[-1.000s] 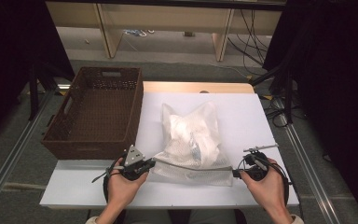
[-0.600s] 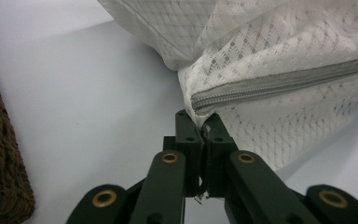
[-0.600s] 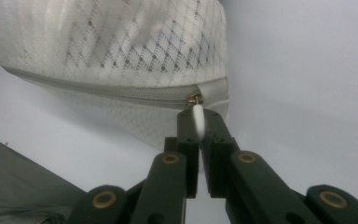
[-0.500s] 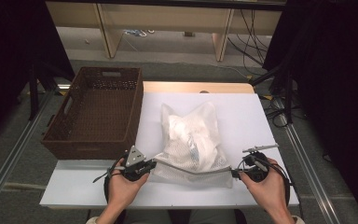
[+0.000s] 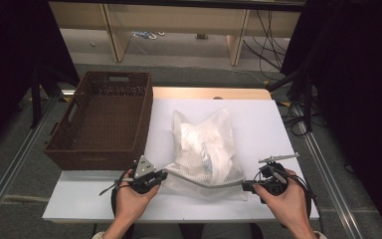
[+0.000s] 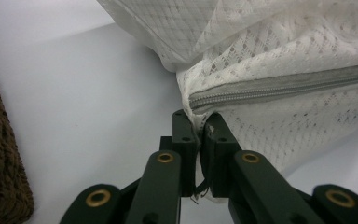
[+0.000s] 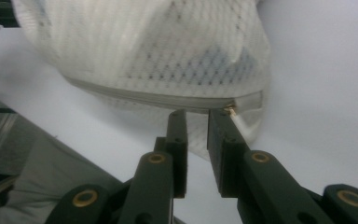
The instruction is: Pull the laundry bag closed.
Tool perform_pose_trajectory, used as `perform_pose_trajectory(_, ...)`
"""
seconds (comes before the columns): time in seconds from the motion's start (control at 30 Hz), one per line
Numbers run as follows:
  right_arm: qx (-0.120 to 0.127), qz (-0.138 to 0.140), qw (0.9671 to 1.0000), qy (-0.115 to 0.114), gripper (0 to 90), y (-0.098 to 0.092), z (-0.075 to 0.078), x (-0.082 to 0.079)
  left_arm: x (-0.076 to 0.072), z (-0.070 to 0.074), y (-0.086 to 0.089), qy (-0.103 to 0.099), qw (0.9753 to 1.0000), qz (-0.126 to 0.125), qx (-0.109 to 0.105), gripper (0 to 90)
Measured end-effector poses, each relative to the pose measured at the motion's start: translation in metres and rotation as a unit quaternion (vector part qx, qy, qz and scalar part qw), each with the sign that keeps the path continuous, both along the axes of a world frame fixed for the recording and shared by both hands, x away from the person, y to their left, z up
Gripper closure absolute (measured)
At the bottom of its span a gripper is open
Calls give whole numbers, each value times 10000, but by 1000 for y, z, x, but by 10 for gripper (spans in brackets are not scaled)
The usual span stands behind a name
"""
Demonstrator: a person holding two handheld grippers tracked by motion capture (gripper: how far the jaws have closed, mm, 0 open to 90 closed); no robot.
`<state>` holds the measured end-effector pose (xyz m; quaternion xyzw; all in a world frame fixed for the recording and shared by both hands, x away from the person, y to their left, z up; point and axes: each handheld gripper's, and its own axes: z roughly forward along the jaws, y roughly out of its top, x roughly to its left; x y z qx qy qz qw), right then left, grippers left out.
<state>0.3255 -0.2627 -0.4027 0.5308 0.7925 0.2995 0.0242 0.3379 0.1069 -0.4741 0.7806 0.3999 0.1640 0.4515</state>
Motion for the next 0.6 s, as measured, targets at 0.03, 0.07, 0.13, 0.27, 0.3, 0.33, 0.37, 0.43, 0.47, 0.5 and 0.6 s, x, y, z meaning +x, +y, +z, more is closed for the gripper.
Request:
perform_pose_trajectory(0.03,-17,28,10000,28,789,-1,1,0,0,1,0,7,10000,4,24,828)
perform_pose_trajectory(0.07,53,51,10000,-4,786,-2,1,1,0,1,1,-4,10000,13,15,822)
perform_pose_trajectory(0.13,55,-42,10000,-3,776,-4,1,1,0,1,1,-41,10000,-50,-17,810)
perform_pose_trajectory(0.27,-12,-72,9998,-165,728,-11,-2,6,-2,1,2,-35,10000,-30,-78,759)
perform_pose_trajectory(0.3,10,-150,9998,-106,716,-12,-2,7,-3,2,4,-49,10000,-42,-49,737)
perform_pose_trajectory(0.33,-33,-200,9997,-145,708,-14,-4,9,-4,2,5,-99,9999,-85,-30,711)
perform_pose_trajectory(0.37,4,-193,9997,-161,701,-15,-4,10,-5,2,5,-140,9998,-75,-122,676)
perform_pose_trajectory(0.43,-17,-220,9996,-187,668,-18,-6,12,-7,1,9,-249,9996,-132,-75,585)
perform_pose_trajectory(0.47,-18,-257,9995,-189,660,-20,-6,13,-9,0,10,-286,9994,-166,-144,518)
perform_pose_trajectory(0.5,-13,-258,9995,-206,658,-22,-7,14,-10,-1,14,-390,9989,-245,-48,465)
perform_pose_trajectory(0.6,6,-333,9993,-182,641,-27,-9,17,-17,-3,21,-516,9983,-260,-34,375)
